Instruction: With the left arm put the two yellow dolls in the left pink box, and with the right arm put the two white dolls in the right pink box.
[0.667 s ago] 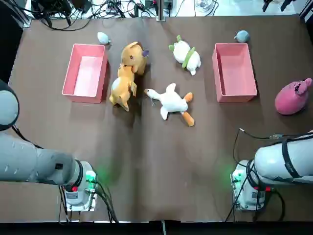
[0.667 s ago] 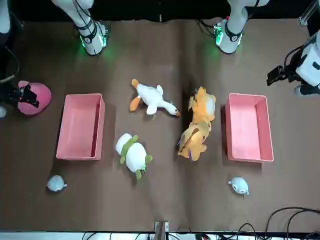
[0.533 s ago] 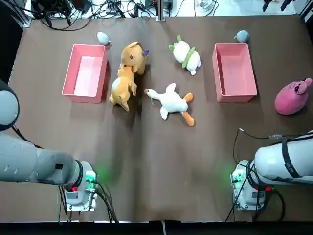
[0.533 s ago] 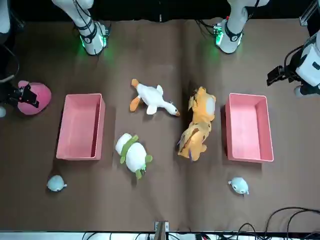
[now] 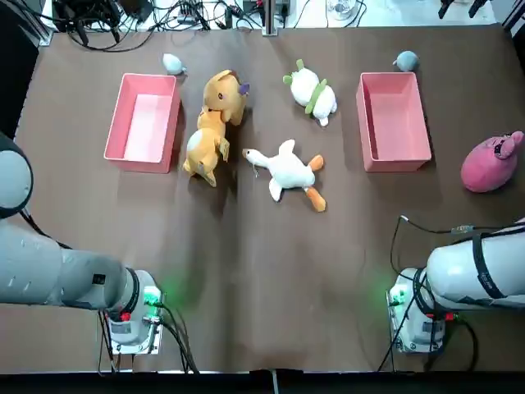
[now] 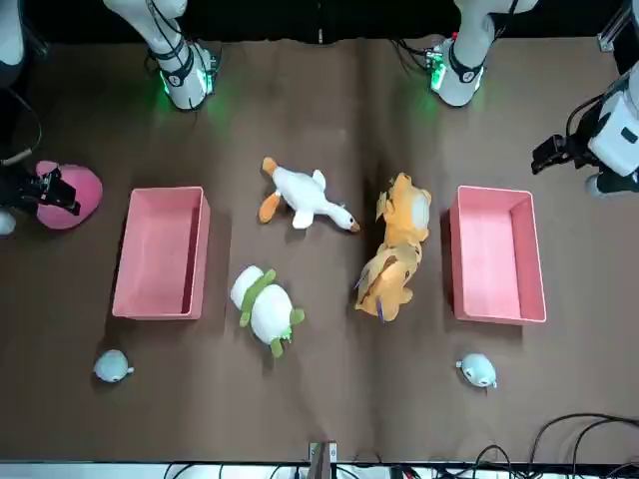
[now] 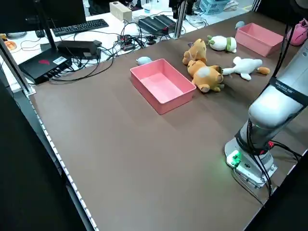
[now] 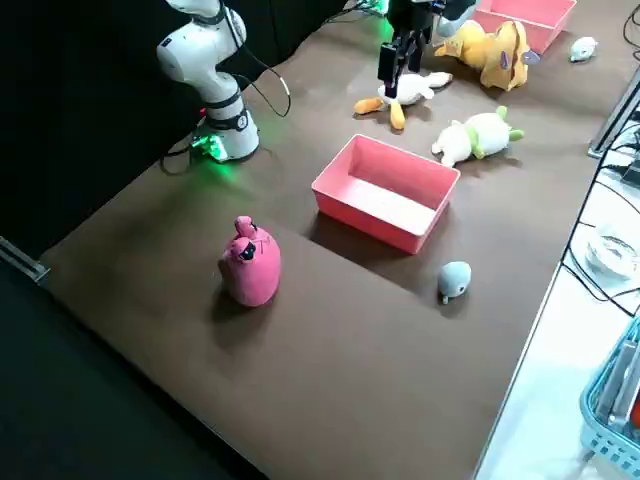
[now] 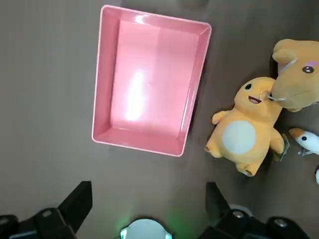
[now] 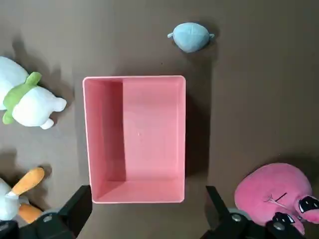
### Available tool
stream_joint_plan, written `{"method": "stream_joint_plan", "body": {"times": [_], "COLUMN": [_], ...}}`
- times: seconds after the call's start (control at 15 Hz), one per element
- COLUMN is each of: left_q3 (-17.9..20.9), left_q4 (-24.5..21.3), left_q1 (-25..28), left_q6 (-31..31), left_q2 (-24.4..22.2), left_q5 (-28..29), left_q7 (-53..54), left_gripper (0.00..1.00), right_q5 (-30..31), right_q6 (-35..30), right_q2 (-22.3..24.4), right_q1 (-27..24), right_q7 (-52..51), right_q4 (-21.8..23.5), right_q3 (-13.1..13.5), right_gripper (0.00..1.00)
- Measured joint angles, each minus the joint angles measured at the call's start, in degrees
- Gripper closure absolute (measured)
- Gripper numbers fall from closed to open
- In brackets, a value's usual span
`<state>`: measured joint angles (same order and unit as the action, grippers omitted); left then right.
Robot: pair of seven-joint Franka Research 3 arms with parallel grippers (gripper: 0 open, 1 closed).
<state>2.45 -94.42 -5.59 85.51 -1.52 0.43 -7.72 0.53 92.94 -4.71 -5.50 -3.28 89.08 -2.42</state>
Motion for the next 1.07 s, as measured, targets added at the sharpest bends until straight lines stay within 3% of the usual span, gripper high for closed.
{"method": "stream_joint_plan", "body": {"times": [0.2,0.67,1.07], "left_q3": [-0.53,-1.32,-5.48], "left_q4": [0.30,2.99,3.19], "left_q1": [-3.04,-11.96,-17.04], "left_q6": [2.21,9.98,19.11], "left_q2": [2.16,12.32,18.85], "left_q5": [0.00,0.00,0.00], "left_q7": [0.77,1.07,4.62], "left_gripper": [0.00,0.00,0.00], "right_q5": [-0.01,-0.43,-0.92], "right_q6": [1.31,1.60,2.31], "right_q2": [0.00,0.00,-0.26], "right_q1": [0.15,1.05,5.35], "right_q7": [0.00,0.01,-0.23], "right_q4": [0.00,-0.01,0.45], "right_q3": [-0.15,-0.27,-0.47], "right_gripper": [0.00,0.01,0.01]}}
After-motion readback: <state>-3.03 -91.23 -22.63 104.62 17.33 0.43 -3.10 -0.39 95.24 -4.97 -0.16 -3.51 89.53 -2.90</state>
